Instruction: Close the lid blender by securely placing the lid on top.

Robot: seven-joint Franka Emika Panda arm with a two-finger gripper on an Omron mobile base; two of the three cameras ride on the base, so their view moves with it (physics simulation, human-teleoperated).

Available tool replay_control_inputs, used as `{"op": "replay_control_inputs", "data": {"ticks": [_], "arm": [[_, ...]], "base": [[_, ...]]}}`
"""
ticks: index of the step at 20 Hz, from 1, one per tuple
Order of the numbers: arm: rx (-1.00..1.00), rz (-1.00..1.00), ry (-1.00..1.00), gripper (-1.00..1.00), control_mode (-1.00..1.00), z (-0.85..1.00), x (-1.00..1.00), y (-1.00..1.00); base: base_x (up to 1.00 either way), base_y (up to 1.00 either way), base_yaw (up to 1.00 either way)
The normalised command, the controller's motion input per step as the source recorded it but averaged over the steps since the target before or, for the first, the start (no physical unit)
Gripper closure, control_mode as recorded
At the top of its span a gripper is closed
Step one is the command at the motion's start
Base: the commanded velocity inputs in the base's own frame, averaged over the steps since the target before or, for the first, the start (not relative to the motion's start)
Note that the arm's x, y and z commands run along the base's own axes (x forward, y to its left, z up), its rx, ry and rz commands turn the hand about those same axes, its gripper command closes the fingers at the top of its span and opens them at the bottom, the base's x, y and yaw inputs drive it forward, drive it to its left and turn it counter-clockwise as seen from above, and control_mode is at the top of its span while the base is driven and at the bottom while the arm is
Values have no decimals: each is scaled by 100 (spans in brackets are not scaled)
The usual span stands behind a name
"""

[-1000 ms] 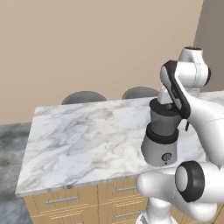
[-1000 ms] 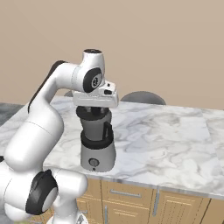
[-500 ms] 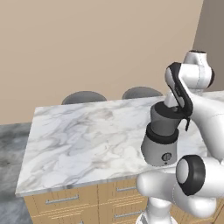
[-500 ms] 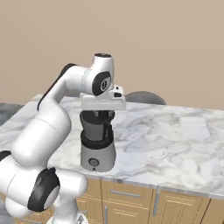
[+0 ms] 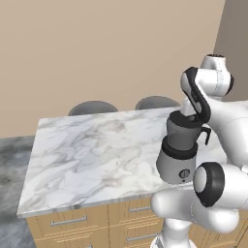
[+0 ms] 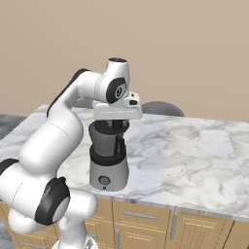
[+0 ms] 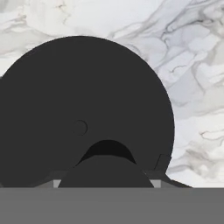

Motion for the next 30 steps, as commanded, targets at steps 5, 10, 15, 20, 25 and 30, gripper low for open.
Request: {"op": "replay_control_inputs", "data": {"ticks": [5,10,15,20,25,30], "arm": [[0,1,0,100,-100,-3,10,16],[0,6,0,100,-100,-9,-1,0],[0,6,1,100,-100,-6,-5,0],[0,5,0,100,-100,-6,-28,4],[0,5,2,100,-100,-4,-18,6],[0,3,2,100,-100,-11,0,3]], "base": [[0,0,0],[0,0,0],[0,0,0],[0,0,0],[0,0,0],[0,0,0]]}}
